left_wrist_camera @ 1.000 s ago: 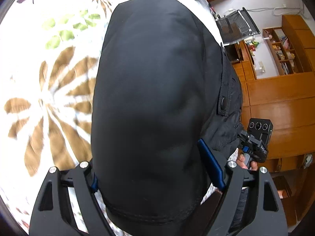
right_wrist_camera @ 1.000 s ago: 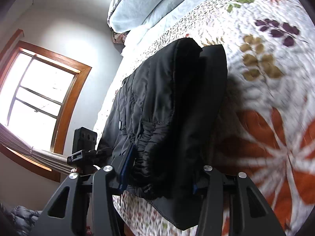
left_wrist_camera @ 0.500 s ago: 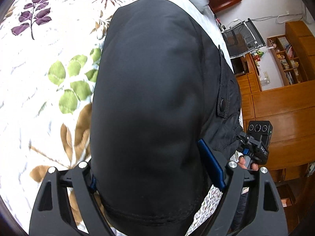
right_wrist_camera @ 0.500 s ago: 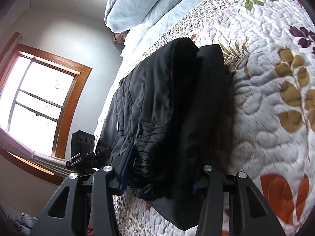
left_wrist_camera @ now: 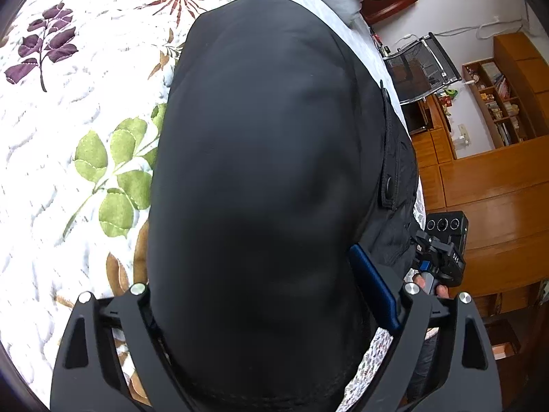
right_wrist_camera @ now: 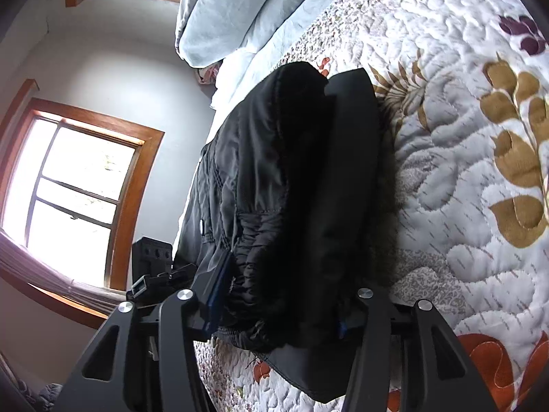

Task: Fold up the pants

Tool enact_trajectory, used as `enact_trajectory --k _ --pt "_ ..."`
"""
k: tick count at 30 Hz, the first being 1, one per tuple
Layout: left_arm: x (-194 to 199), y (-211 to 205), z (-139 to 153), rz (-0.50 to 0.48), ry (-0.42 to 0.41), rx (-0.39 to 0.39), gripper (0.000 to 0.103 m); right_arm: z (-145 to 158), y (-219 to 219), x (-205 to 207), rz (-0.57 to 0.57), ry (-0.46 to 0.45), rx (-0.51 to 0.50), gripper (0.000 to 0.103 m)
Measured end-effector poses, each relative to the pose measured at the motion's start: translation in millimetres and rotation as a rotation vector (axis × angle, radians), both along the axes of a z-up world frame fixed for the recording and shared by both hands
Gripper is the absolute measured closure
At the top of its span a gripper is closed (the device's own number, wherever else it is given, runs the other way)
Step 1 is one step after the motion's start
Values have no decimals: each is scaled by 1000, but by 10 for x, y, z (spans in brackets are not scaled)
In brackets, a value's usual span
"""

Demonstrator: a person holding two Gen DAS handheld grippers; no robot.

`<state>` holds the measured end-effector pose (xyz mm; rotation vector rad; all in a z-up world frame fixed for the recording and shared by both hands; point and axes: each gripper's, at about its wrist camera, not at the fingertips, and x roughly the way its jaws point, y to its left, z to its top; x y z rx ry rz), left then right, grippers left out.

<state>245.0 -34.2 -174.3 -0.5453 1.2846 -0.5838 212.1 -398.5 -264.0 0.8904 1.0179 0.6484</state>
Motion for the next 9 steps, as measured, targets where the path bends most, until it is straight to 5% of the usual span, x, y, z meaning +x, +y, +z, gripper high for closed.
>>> enact_trajectory --k 9 --pt "-115 133 78 13 -17 0 13 -94 -223 -155 -26 22 49 40"
